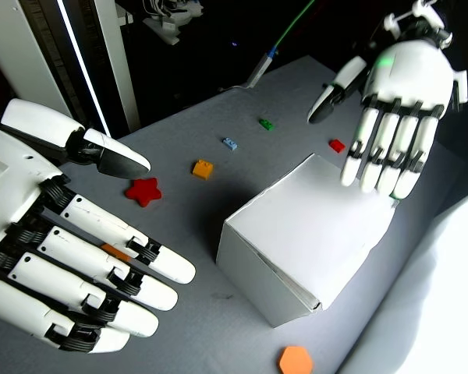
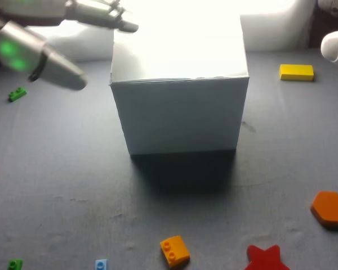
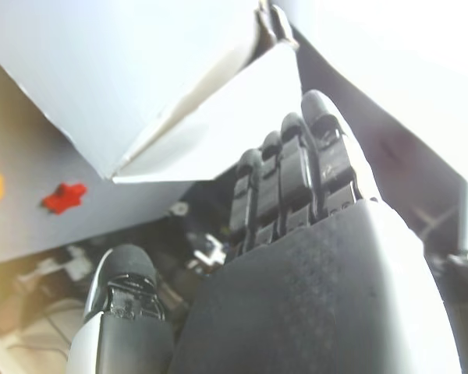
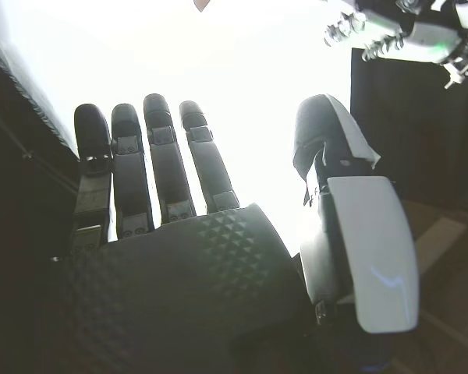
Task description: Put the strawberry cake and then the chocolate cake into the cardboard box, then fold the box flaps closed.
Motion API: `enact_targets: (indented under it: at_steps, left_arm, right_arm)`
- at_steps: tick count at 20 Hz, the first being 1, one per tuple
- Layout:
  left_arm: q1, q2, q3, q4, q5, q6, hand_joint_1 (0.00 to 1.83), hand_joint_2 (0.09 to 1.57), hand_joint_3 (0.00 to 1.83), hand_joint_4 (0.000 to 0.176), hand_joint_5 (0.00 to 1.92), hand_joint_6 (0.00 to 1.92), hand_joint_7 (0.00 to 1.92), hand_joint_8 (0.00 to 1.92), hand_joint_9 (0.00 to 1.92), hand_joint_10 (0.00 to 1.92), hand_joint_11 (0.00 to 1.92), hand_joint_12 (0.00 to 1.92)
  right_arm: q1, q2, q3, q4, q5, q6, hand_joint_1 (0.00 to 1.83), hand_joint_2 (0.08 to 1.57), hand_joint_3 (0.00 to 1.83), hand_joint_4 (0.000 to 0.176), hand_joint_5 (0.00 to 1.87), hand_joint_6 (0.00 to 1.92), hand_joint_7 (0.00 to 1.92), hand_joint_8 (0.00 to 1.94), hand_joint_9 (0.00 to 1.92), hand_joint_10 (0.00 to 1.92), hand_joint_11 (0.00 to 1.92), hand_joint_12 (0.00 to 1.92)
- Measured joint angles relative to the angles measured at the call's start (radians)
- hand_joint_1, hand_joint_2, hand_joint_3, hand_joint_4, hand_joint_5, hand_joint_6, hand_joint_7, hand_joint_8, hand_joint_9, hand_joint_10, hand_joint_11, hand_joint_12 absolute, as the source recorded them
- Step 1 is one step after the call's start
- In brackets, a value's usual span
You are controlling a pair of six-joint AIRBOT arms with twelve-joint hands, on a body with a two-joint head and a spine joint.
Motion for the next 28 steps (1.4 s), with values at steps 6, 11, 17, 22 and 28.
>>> enact_targets:
  at_steps: [6, 11, 17, 22, 28]
  left_arm:
    - [0.021, 0.184, -0.203, 0.026, -0.008, -0.018, 0.00, 1.15, 0.00, 0.000, 0.13, 0.00, 0.13, 0.00, 0.15, 0.00, 0.00, 0.56]
    - [0.151, 0.332, -0.410, 0.056, -0.007, -0.023, 0.00, 1.16, 0.00, 0.000, 0.11, 0.00, 0.10, 0.00, 0.12, 0.00, 0.00, 0.47]
    - [0.215, 0.441, -0.558, 0.039, -0.016, -0.040, 0.00, 1.19, 0.00, 0.000, 0.45, 0.02, 0.62, 0.03, 0.57, 0.05, 0.08, 1.15]
    - [0.201, 0.500, -0.556, 0.015, -0.022, -0.043, 0.14, 1.27, 0.00, 0.000, 0.84, 0.60, 0.88, 0.81, 0.72, 1.20, 0.36, 1.75]
    - [0.188, 0.509, -0.438, -0.016, -0.038, -0.056, 0.25, 1.48, 0.02, 0.000, 1.00, 1.73, 1.17, 1.65, 1.15, 1.89, 1.11, 1.92]
  right_arm:
    - [-0.002, 0.000, 0.000, -0.002, -0.050, -0.028, 0.00, 1.28, 0.00, 0.000, 0.21, 0.01, 0.32, 0.01, 0.29, 0.03, 0.00, 0.91]
    - [-0.004, 0.000, 0.000, -0.006, -0.107, -0.048, 0.00, 1.27, 0.00, 0.000, 0.23, 0.01, 0.32, 0.00, 0.28, 0.01, 0.00, 0.90]
    - [-0.004, 0.000, 0.000, -0.007, -0.115, -0.053, 0.05, 1.24, 0.00, 0.000, 0.62, 0.11, 0.72, 0.07, 0.61, 0.27, 0.00, 1.41]
    - [-0.004, -0.002, -0.002, -0.008, -0.116, -0.056, 0.01, 1.33, 0.00, 0.000, 1.01, 0.80, 1.18, 0.77, 0.91, 1.43, 0.65, 1.91]
    - [-0.004, -0.002, -0.003, -0.008, -0.115, -0.056, 0.39, 1.52, 0.02, 0.000, 1.13, 1.62, 1.39, 1.57, 1.33, 1.85, 1.36, 1.92]
